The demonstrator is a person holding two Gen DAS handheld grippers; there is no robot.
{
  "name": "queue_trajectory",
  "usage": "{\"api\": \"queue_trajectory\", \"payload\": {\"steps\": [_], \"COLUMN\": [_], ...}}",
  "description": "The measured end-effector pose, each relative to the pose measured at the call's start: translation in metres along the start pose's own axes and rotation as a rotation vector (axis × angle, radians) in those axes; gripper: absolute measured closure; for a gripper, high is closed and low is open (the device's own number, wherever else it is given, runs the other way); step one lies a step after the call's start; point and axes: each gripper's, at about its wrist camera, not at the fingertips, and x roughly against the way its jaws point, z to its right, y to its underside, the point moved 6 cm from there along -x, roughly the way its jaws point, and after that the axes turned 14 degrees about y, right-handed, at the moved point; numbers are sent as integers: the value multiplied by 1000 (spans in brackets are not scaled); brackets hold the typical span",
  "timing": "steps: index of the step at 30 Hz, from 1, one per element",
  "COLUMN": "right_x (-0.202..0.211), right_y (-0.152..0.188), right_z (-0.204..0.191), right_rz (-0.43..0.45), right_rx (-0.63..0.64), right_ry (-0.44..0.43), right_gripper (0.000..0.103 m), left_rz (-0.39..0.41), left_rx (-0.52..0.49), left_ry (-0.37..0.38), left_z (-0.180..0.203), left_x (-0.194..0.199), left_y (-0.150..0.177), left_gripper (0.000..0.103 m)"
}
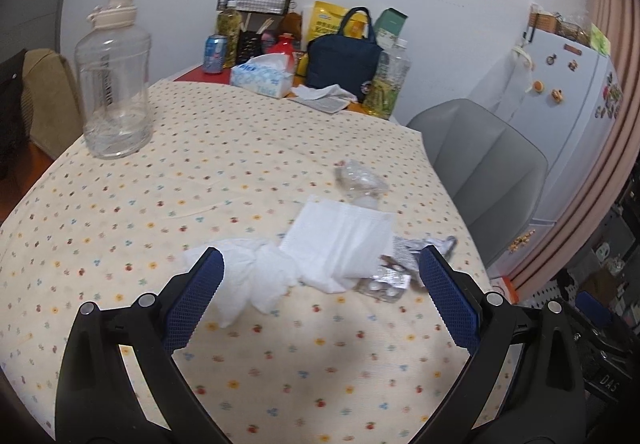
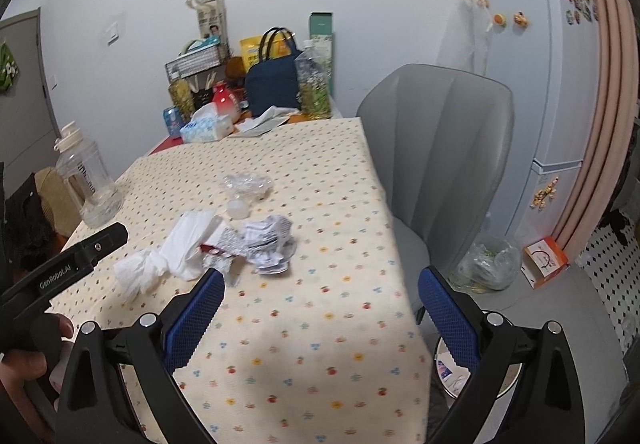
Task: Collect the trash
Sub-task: 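Move both tools back over the table toward the remaining trash, then grasp a white tissue with the left gripper while the right gripper grasps the foil blister pack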
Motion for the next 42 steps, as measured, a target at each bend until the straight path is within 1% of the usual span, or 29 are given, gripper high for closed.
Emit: {"api": "queue_trajectory", "payload": {"steps": [5,7,13,19,21,24,25,26,27,30,31,32,33,35,42], "right_x": [-8,-14,-29,-42,-45,-51,-52,-53,-54,-56,-58,-59,-62,-68,-81], "right_y": [4,6,13,14,14,13,12,11,10,8,8,9,11,15,24], "right_z": [-18,-23,-28,-33,-36,-43,-45,-49,-52,-64,-69,-73,-79,-90,-119], "right_rz": [-16,-28,-62,-79,-86,-95,-94,-92,-91,-87,-86,-88,-96,-119,-157], "right_rx": [31,35,44,47,49,62,66,73,76,89,99,107,120,136,185], "right_ry": [-24,-32,-47,-59,-67,-80,-83,-87,-90,-105,-111,-115,-123,-144,-179], "right_gripper": [8,8,8,8,8,8,8,8,8,9,9,10,11,16,23], "left_rz": [-14,-28,-73,-90,-108,-138,-147,-160,-154,-151,-154,-154,-154,-147,-96], "left_rx": [37,40,41,69,78,106,113,126,130,132,136,144,154,145,139], "left_ry": [-32,-40,-81,-141,-161,-176,-180,-182,-189,-204,-199,-189,-173,-178,-224], "left_z": [-28,-33,-48,-66,-72,-81,-83,-86,-87,-90,-91,-92,-93,-93,-105], "left_x": [-2,-6,-24,-36,-44,-53,-56,-59,-59,-57,-57,-56,-55,-52,-33], "left_y": [4,7,16,18,19,23,25,26,26,25,25,25,25,25,15], "left_gripper": [6,6,7,9,11,17,21,28,30,60,76,86,89,94,95]}}
